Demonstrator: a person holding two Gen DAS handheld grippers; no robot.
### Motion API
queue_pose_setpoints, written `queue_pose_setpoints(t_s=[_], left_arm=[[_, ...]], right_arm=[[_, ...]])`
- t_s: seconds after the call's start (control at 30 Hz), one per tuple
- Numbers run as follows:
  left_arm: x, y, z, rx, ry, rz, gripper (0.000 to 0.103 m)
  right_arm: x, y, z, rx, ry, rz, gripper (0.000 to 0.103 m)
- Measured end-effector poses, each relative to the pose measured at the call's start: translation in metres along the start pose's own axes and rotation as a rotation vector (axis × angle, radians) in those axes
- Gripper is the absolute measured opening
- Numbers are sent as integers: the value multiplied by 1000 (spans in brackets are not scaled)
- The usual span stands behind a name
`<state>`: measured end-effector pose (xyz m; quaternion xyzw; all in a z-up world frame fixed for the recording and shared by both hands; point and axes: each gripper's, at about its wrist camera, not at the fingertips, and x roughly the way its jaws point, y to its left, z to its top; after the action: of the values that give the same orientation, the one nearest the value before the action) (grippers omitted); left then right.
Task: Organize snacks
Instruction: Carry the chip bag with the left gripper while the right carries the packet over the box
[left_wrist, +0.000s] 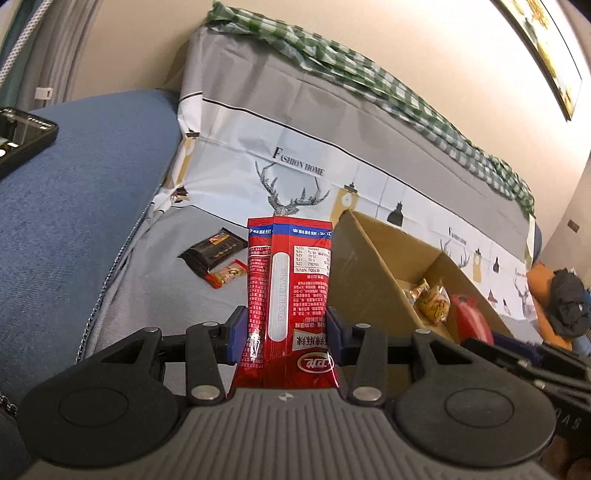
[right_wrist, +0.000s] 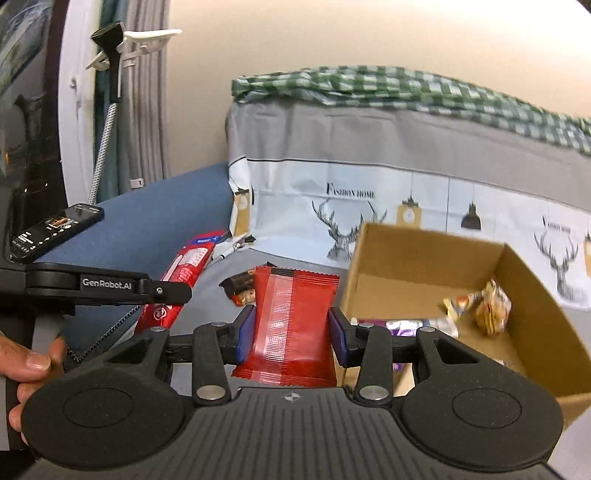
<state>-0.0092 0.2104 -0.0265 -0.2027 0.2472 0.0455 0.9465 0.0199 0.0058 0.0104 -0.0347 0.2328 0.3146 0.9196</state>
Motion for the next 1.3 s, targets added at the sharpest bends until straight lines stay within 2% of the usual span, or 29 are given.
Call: queue_pose_setpoints(t_s=[0.13,0.23,0.87,1.07,1.3], left_arm=[[3,-4,-2,16,7,8,49],[4,-5,-4,12,13,16,49],[2,-10,-11,7,19,47,49],[0,-6,-9,-24,9,64,49],[-6,-11,-9,-11,7,76,49]], right_arm=[[-7,-8,-8,7,-38,14,43],[-6,-11,-15,-18,-29,17,43],[-7,-22,-12,39,-73,82,44],[-9,-32,-11,84,-85,76,44],[-11,-48,-9,143,-101,69,44]])
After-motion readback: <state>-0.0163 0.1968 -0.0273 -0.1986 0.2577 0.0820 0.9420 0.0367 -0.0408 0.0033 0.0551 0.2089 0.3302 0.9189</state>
